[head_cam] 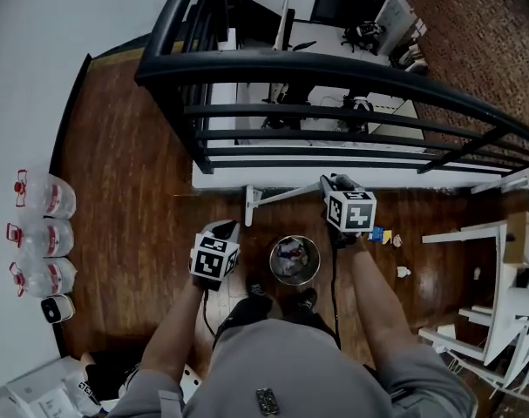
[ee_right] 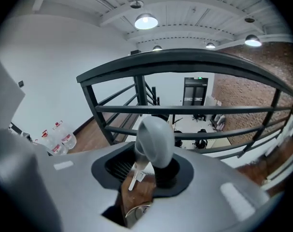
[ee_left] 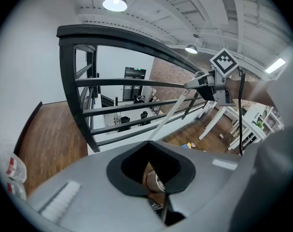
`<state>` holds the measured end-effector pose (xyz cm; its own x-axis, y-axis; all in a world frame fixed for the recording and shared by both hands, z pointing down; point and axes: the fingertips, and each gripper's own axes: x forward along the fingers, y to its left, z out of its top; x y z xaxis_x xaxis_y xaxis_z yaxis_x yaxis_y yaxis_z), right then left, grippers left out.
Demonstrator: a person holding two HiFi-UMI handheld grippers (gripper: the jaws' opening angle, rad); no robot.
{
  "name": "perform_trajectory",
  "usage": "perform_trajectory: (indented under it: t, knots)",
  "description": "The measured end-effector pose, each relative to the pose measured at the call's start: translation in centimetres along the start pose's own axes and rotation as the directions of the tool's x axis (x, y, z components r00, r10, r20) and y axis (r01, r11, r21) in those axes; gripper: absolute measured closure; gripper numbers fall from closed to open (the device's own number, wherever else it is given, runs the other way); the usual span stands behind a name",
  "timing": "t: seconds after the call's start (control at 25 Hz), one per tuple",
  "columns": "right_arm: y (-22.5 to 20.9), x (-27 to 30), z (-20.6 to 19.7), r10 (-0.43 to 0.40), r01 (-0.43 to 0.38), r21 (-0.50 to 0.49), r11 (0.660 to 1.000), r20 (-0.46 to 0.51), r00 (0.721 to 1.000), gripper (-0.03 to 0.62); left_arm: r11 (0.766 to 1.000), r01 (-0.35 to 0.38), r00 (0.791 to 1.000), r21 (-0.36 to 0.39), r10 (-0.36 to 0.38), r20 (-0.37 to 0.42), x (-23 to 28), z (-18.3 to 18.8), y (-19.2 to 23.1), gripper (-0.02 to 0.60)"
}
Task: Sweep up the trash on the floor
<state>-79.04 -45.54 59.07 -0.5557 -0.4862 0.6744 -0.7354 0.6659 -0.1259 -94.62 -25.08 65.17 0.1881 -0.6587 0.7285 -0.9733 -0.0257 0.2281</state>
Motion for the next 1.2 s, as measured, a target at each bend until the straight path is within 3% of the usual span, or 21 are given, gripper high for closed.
perform_trajectory:
  t: [0.24,0.52,0.76,1.2]
  knots:
    - [-6.0,-4.0,-3.9,-0.097,0.097,0.080,0.992,-0.015,0.995,0.493,0.995,0.076,0.997,0.068,-0.075,-0.018,2.4,0.9,-4.4,0.575]
    - [-14.4,-10.9,-8.8,-0.218,0.217,0.177,0.960,-0.013,0.976,0.493,0.975,0.158,0.986,0.155,-0.147,-0.079,5.3,0.5,-11.9,0.575]
    - [-23.2,-19.0,-14.8,-0.321,0.313,0.281,0.907,-0.018,0.947,0.493,0.943,0.221,0.973,0.249,-0.196,-0.122,7.6,0.8,-21.7,0.575]
    - [-40.1,-35.9,-27.0,-0.502,0.472,0.434,0.767,-0.052,0.863,0.491,0.852,0.342,0.938,0.396,-0.289,-0.189,11.3,0.0,-42.4,0.575]
